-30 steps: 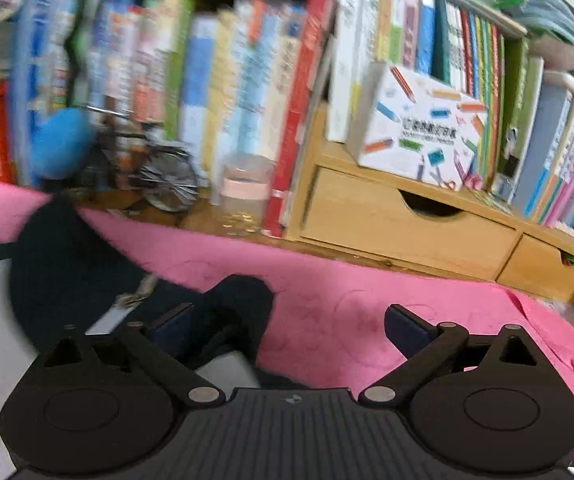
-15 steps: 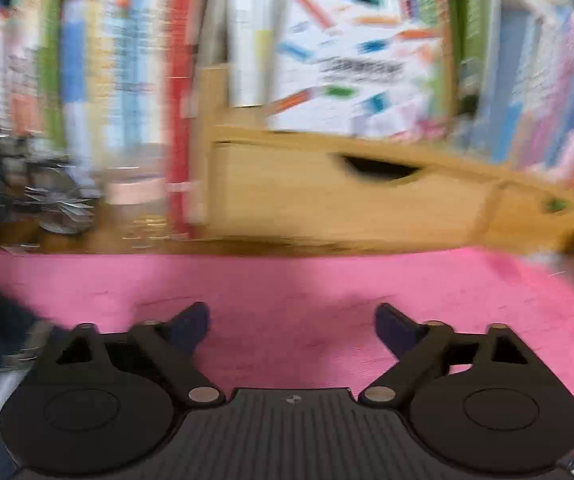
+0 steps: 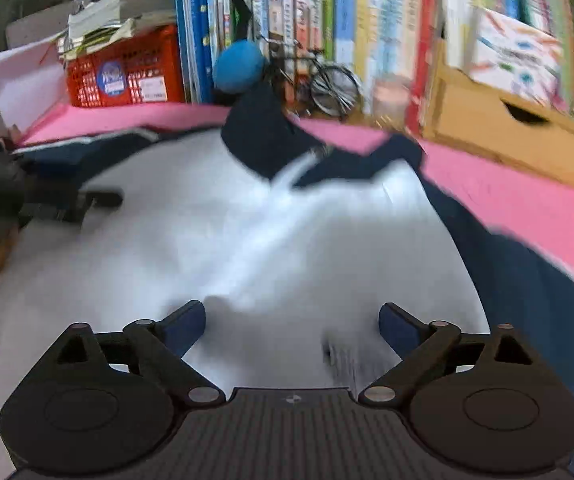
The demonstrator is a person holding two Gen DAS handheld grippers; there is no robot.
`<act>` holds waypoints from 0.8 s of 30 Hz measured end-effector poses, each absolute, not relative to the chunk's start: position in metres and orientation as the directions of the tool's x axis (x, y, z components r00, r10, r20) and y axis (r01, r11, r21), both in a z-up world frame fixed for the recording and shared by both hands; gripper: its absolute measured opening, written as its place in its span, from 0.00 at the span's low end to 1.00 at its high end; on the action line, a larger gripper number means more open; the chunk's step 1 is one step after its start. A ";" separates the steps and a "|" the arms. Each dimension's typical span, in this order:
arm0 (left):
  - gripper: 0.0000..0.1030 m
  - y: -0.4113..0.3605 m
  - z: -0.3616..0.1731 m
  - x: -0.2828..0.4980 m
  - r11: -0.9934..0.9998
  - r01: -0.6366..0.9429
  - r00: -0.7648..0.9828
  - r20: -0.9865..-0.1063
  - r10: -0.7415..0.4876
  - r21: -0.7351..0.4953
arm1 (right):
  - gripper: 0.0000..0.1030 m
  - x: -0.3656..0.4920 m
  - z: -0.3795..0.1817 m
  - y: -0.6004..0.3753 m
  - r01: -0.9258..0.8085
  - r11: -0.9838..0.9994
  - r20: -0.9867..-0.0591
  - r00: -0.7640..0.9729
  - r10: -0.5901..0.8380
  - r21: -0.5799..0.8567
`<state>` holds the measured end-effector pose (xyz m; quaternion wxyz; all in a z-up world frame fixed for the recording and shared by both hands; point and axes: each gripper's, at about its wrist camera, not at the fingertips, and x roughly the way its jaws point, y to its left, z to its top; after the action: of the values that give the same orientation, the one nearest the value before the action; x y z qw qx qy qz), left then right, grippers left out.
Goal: Fold clothes
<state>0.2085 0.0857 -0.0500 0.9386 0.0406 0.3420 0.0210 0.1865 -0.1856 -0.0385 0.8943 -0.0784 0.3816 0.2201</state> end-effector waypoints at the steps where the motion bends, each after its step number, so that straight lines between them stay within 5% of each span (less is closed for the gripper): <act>1: 1.00 0.087 -0.050 0.206 0.996 -0.008 0.763 -0.643 0.060 0.084 | 0.94 0.172 -0.038 -0.196 -0.437 0.899 -0.720 0.609 0.332 0.045; 11: 1.00 0.070 -0.033 0.054 0.977 0.188 0.700 -0.712 -0.062 0.099 | 1.00 -0.005 -0.039 -0.238 -0.389 0.921 -0.677 0.673 0.297 0.017; 24: 1.00 0.037 -0.016 -0.053 0.995 0.034 0.688 -0.725 0.046 0.096 | 1.00 -0.108 -0.024 -0.222 -0.174 0.985 -0.658 0.743 0.125 -0.010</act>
<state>-0.0527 0.0366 -0.0156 0.9172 0.0507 0.3951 0.0034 -0.1079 -0.2217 -0.0235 0.9327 -0.0352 0.3497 0.0802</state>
